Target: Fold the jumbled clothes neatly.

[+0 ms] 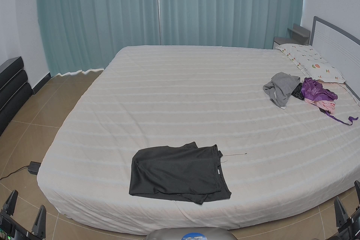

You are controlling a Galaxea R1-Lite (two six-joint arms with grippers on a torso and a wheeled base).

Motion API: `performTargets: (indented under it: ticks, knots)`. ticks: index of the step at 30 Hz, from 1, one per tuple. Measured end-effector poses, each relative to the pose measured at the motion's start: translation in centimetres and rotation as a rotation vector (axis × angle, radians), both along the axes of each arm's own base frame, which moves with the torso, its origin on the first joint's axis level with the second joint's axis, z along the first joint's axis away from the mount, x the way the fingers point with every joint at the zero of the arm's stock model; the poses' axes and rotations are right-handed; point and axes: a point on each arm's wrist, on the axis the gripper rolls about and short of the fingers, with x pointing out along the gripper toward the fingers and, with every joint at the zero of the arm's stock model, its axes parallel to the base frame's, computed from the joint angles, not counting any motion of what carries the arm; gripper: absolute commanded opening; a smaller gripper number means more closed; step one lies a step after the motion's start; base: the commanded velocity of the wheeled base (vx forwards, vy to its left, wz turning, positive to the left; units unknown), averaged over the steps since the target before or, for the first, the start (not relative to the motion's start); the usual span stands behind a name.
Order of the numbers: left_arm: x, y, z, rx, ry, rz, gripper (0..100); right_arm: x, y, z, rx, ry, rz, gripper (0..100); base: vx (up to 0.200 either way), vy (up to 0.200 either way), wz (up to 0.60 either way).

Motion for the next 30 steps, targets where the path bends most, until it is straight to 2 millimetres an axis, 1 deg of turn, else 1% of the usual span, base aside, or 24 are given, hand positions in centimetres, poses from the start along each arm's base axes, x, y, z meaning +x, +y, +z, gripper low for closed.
performTargets:
  ticks: [4,30]
  knots:
    - [0.00,0.00,0.00,-0.001,0.001,0.000,100,0.00,0.08,-0.01,0.014,0.002,0.034,100,0.000,0.000,0.00]
    - [0.02,0.02,0.01,-0.003,0.002,0.008,100,0.03,0.05,-0.02,0.011,0.001,0.024,100,0.000,0.000,0.00]
